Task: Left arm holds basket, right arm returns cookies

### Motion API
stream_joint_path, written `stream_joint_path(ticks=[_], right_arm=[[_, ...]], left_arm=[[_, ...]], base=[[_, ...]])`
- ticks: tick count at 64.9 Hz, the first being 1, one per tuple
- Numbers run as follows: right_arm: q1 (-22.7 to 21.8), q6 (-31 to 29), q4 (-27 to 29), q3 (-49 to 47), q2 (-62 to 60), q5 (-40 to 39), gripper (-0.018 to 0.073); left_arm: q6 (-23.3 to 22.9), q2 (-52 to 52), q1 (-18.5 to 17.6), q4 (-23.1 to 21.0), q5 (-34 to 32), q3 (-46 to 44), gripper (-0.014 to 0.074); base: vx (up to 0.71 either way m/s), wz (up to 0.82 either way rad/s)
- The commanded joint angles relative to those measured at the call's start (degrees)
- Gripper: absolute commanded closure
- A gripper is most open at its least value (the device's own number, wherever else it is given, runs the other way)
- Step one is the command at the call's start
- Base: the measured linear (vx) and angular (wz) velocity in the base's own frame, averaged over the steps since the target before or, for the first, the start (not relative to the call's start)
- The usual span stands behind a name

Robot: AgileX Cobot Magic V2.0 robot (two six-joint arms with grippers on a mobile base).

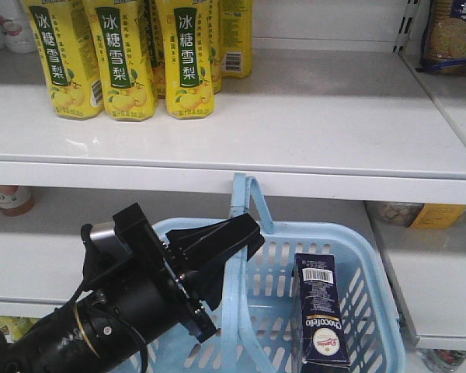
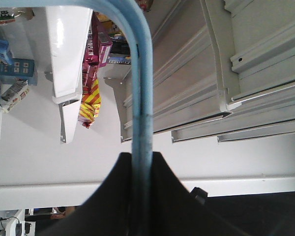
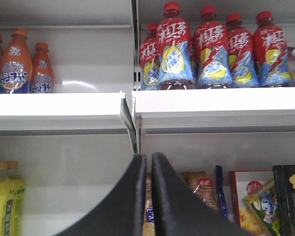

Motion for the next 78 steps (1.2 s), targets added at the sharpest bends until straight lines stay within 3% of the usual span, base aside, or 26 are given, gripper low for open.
stream_joint_path(ticks=[1,16,24,38,44,67,78], right_arm=[[-0.2,-0.5,-0.6,-7.6,5.1,3.9,0.056],[-0.1,-0.3,0.1,-21.0,14.3,18.0,0.0476],[1.4,-0.3,2.1,-24.8,17.0,22.7,0.0349],[8.7,-0.3,2.3,-28.1,20.0,31.7,0.0062],[11.5,1.5,2.3,-28.5,20.9,36.8,-0.0006],[23.9,13.2,2.3,-28.5,27.7,55.8,-0.0021],[27.9,17.1,3.5,-28.5,31.3,63.6,-0.0021]], left_arm=[[0.6,-1.8,0.6,-5.5,-15.4,-1.7,0.0599],[0.6,-1.8,0.6,-5.5,-15.4,-1.7,0.0599],[0.6,-1.8,0.6,-5.5,-15.4,-1.7,0.0599],[0.6,-1.8,0.6,-5.5,-15.4,-1.7,0.0599],[0.6,-1.8,0.6,-5.5,-15.4,-1.7,0.0599],[0.6,-1.8,0.6,-5.5,-15.4,-1.7,0.0599],[0.6,-1.8,0.6,-5.5,-15.4,-1.7,0.0599]], base=[[0.0,0.0],[0.0,0.0],[0.0,0.0],[0.0,0.0],[0.0,0.0],[0.0,0.0],[0.0,0.0]])
